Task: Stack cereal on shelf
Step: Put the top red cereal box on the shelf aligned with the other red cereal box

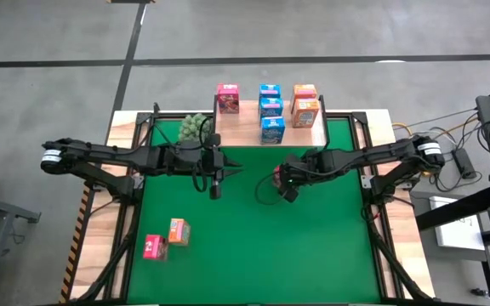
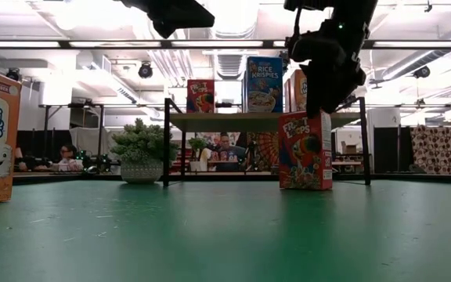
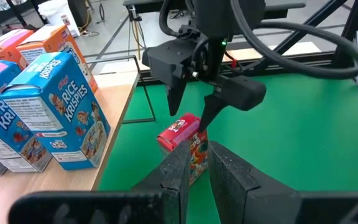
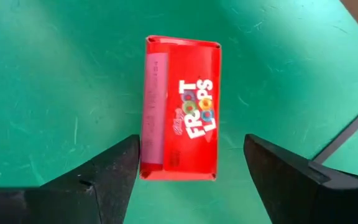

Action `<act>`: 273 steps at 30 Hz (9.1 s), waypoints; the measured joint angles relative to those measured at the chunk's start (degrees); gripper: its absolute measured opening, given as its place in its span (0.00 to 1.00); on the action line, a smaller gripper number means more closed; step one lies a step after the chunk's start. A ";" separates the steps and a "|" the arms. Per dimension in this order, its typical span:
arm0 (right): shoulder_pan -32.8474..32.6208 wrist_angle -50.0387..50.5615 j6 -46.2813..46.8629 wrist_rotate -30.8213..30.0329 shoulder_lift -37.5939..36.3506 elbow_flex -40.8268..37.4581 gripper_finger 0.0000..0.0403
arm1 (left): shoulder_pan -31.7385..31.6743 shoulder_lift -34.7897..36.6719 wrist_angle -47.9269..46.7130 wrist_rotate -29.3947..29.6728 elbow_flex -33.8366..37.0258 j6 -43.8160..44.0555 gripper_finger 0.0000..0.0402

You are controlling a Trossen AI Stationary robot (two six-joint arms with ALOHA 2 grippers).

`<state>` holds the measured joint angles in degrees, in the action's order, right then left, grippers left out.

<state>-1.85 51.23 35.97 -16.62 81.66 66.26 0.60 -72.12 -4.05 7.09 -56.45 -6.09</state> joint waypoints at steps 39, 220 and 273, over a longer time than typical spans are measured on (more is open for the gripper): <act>0.00 -0.55 -0.16 0.53 0.51 0.00 0.38 | 0.00 3.41 -0.72 0.00 0.02 -0.87 0.10; 10.19 -4.35 -50.44 13.84 10.38 43.73 0.49 | 0.08 19.32 14.62 -0.14 16.72 6.02 0.10; 6.12 -54.45 -55.02 18.62 -26.24 -22.47 0.46 | -14.83 -5.02 -36.96 -4.79 -29.07 -18.08 0.61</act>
<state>4.27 -3.21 -19.05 2.00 55.42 43.79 -14.23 -77.14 -41.02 2.30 -85.51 -24.17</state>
